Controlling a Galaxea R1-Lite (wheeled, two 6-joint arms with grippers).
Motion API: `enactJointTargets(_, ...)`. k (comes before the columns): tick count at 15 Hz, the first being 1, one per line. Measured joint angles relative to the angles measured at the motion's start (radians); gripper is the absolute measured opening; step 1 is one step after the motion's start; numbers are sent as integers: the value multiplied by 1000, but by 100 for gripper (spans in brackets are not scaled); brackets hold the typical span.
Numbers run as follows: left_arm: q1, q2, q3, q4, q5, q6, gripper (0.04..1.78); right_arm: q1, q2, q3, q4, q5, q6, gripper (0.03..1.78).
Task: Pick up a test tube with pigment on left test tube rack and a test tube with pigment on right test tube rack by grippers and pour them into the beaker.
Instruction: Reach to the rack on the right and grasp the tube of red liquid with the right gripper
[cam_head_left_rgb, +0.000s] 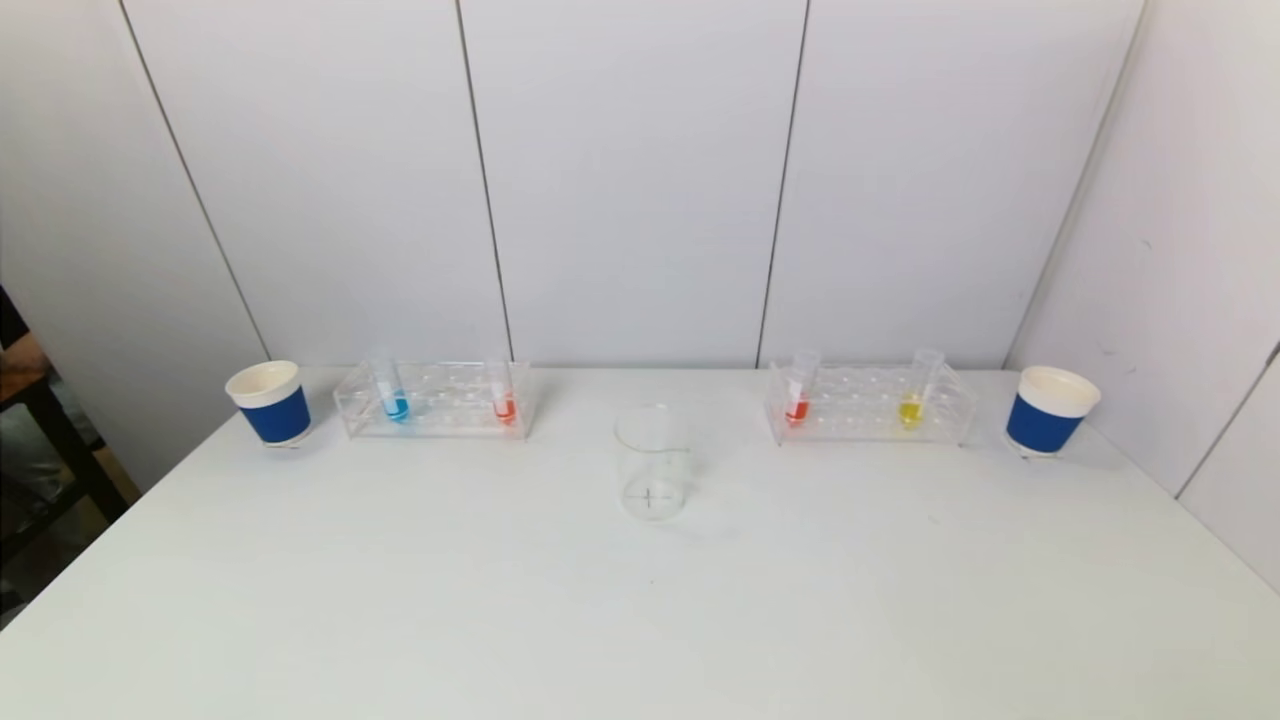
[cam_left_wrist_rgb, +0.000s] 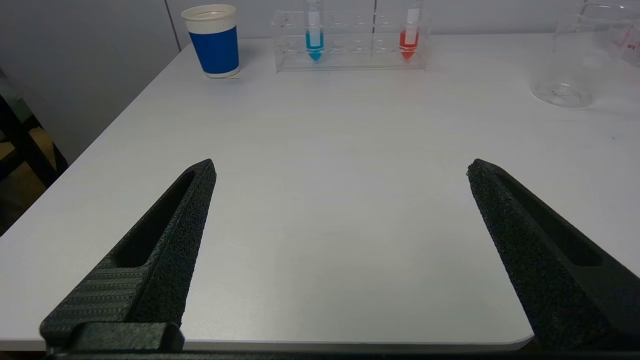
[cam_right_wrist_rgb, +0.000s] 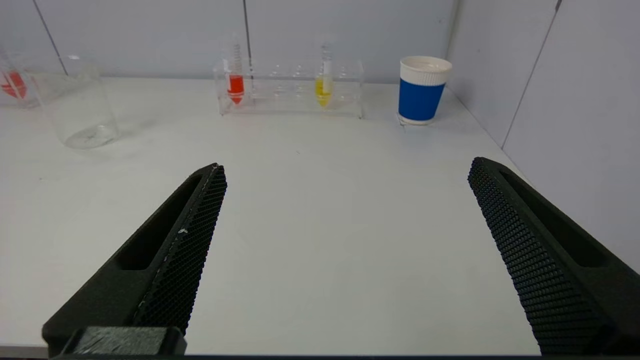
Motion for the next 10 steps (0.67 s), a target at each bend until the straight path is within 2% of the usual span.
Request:
enactJointTargets(2, 0, 0, 0, -1, 0, 0, 176, 0, 3, -84, 41, 31, 0, 176)
enactJointTargets(5, 0, 0, 0, 0, 0, 0, 176, 0, 42, -206, 123, 44, -2, 176)
enactJointTargets(8, 0, 0, 0, -1, 0, 0, 176, 9, 128, -306, 121, 49, -8, 176)
enactJointTargets(10, 0, 0, 0, -1, 0, 0, 176, 39, 215, -381, 118, 50, -9, 176)
